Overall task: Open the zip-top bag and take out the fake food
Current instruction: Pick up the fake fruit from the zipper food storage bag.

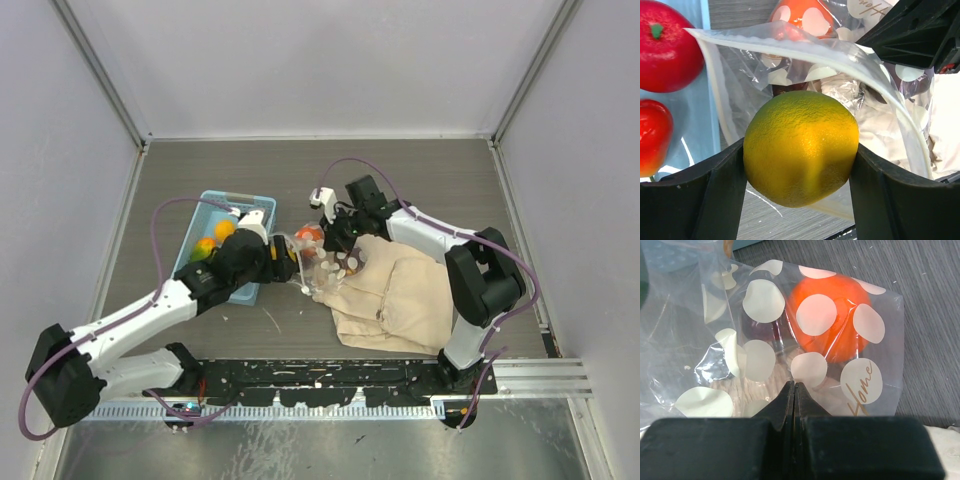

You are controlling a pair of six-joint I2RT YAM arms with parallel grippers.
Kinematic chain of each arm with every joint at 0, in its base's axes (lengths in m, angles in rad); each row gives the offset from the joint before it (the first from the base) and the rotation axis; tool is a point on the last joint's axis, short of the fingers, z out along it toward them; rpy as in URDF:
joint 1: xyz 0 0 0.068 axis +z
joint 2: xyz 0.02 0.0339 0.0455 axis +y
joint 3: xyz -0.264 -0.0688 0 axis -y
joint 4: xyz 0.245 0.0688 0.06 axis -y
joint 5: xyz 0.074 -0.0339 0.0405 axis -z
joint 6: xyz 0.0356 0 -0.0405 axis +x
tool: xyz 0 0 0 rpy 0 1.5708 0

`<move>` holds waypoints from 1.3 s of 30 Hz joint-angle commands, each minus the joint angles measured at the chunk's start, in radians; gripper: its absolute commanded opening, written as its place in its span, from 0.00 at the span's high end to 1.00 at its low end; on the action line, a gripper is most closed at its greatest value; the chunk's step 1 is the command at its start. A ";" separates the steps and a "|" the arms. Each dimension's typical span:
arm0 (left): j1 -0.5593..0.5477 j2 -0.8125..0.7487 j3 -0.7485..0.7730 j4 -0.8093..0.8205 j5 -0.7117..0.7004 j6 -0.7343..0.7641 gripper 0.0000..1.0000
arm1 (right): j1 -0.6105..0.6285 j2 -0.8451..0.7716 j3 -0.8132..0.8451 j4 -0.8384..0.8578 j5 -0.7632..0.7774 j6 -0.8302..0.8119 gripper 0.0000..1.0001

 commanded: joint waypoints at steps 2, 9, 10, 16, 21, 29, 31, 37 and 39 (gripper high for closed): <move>0.016 -0.076 0.000 -0.029 -0.042 -0.002 0.42 | -0.011 -0.030 0.037 -0.001 -0.017 -0.015 0.95; 0.020 -0.125 0.018 -0.111 -0.071 0.021 0.42 | -0.021 -0.039 0.036 -0.003 -0.029 -0.014 0.95; 0.020 -0.128 0.019 -0.120 -0.075 0.024 0.42 | -0.023 -0.040 0.037 -0.003 -0.031 -0.013 0.95; 0.026 -0.158 0.036 -0.173 -0.107 0.050 0.42 | -0.035 -0.052 0.036 -0.003 -0.041 -0.012 0.95; 0.053 -0.184 0.039 -0.199 -0.111 0.069 0.42 | -0.050 -0.070 0.035 -0.001 -0.056 -0.009 0.95; 0.116 -0.216 0.045 -0.241 -0.108 0.103 0.44 | -0.067 -0.092 0.028 0.003 -0.069 -0.009 0.95; 0.131 -0.223 0.044 -0.249 -0.106 0.110 0.45 | -0.069 -0.095 0.029 0.003 -0.070 -0.009 0.95; 0.184 -0.235 0.041 -0.273 -0.102 0.123 0.45 | -0.075 -0.101 0.027 0.004 -0.073 -0.012 0.95; 0.204 -0.237 0.038 -0.279 -0.099 0.126 0.45 | -0.078 -0.103 0.026 0.004 -0.075 -0.012 0.95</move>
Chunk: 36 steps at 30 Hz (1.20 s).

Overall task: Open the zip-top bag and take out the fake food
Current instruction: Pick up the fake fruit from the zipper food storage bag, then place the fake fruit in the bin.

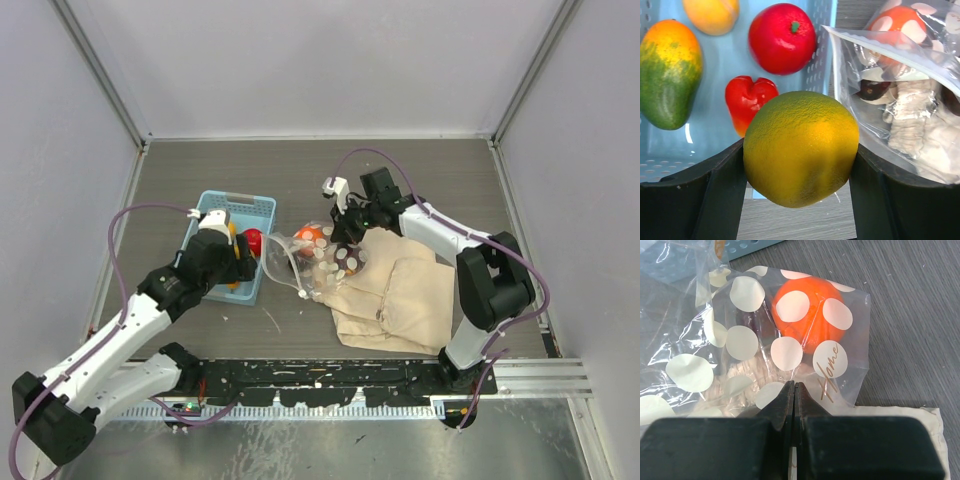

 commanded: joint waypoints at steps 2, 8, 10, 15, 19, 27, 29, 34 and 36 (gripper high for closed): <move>0.054 -0.022 0.033 -0.012 -0.010 0.027 0.45 | -0.010 -0.057 0.026 0.011 -0.028 -0.010 0.95; 0.113 -0.009 0.007 -0.004 0.017 0.017 0.45 | -0.017 -0.063 0.025 0.011 -0.032 -0.010 0.95; 0.131 -0.007 -0.001 0.000 0.024 0.013 0.46 | -0.019 -0.063 0.024 0.011 -0.034 -0.009 0.95; 0.174 0.000 -0.015 0.007 0.017 -0.005 0.47 | -0.023 -0.063 0.024 0.011 -0.037 -0.007 0.95; 0.203 0.006 -0.036 0.005 -0.010 -0.049 0.49 | -0.023 -0.065 0.024 0.011 -0.038 -0.008 0.95; 0.240 0.079 -0.038 -0.068 -0.127 -0.184 0.49 | -0.028 -0.068 0.023 0.012 -0.042 -0.007 0.95; 0.244 0.110 -0.020 -0.109 -0.174 -0.227 0.44 | -0.027 -0.068 0.022 0.012 -0.042 -0.007 0.95; 0.243 0.181 0.045 -0.204 -0.280 -0.310 0.02 | -0.030 -0.068 0.022 0.012 -0.043 -0.005 0.95; 0.243 0.205 0.068 -0.230 -0.291 -0.322 0.02 | -0.029 -0.066 0.022 0.012 -0.045 -0.005 0.95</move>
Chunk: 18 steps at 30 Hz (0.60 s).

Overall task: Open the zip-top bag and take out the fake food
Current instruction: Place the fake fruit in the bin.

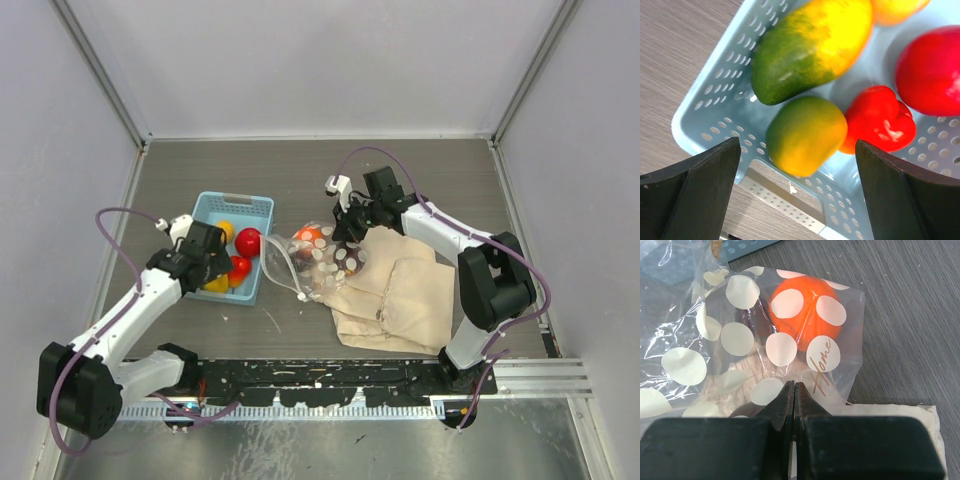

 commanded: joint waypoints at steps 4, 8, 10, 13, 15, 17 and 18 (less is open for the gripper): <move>0.004 0.051 0.112 -0.099 -0.102 -0.079 0.02 | -0.005 -0.062 0.021 0.012 -0.023 -0.005 0.95; 0.005 0.031 0.116 -0.091 -0.092 -0.065 0.02 | -0.006 -0.062 0.021 0.012 -0.025 -0.006 0.95; 0.004 0.010 0.114 -0.084 -0.085 -0.057 0.02 | -0.005 -0.063 0.021 0.012 -0.026 -0.006 0.95; 0.004 -0.031 0.105 -0.065 -0.062 -0.040 0.02 | -0.007 -0.066 0.020 0.013 -0.029 -0.006 0.95; 0.005 -0.066 0.091 -0.036 -0.029 -0.015 0.02 | -0.008 -0.065 0.021 0.014 -0.029 -0.006 0.95; 0.005 -0.110 0.064 0.009 0.024 0.025 0.02 | -0.009 -0.065 0.020 0.014 -0.030 -0.006 0.95; 0.005 -0.136 0.050 0.038 0.057 0.043 0.02 | -0.009 -0.066 0.020 0.014 -0.031 -0.005 0.94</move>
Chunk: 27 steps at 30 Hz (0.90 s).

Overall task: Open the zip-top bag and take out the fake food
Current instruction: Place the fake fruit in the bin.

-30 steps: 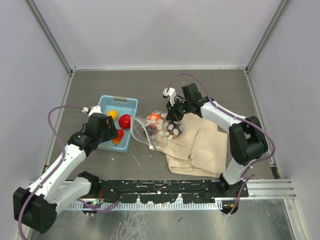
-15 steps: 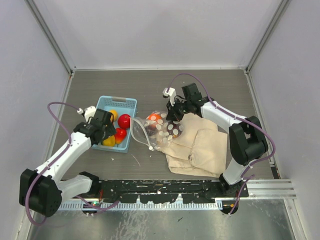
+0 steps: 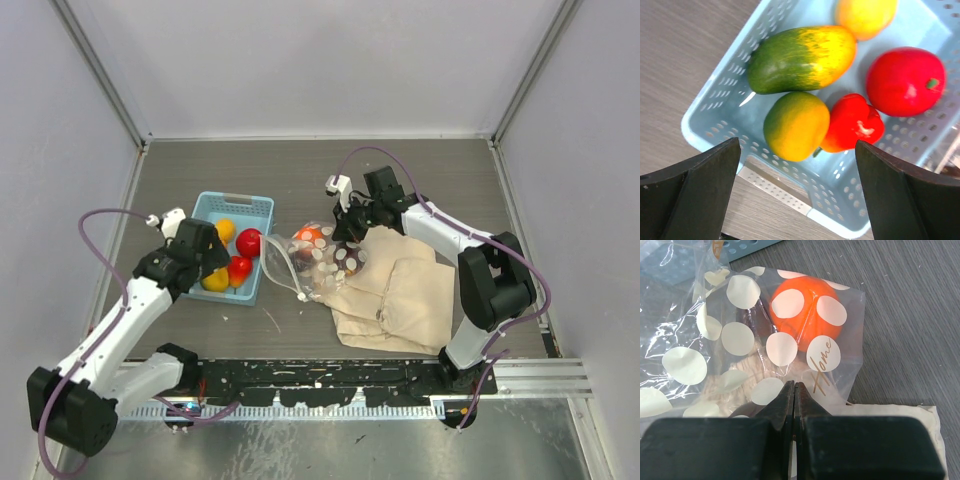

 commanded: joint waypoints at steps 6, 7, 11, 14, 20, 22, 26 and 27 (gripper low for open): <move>0.004 -0.288 -0.148 0.304 0.316 0.187 0.02 | -0.013 -0.069 0.020 0.015 -0.031 -0.006 0.94; 0.004 -0.315 -0.164 0.331 0.350 0.195 0.02 | -0.014 -0.070 0.018 0.015 -0.032 -0.006 0.94; 0.005 -0.372 -0.200 0.404 0.456 0.199 0.02 | -0.013 -0.068 0.018 0.015 -0.035 -0.006 0.94; 0.005 -0.369 -0.213 0.443 0.518 0.174 0.02 | -0.013 -0.068 0.018 0.015 -0.038 -0.006 0.94; 0.004 -0.307 -0.232 0.537 0.639 0.117 0.02 | -0.015 -0.069 0.018 0.015 -0.040 -0.006 0.93; 0.005 -0.291 -0.237 0.567 0.676 0.099 0.02 | -0.016 -0.069 0.018 0.015 -0.041 -0.006 0.93; 0.005 -0.276 -0.253 0.626 0.721 0.068 0.02 | -0.017 -0.069 0.018 0.015 -0.043 -0.006 0.93; 0.005 -0.273 -0.257 0.637 0.730 0.062 0.02 | -0.017 -0.069 0.016 0.015 -0.044 -0.006 0.93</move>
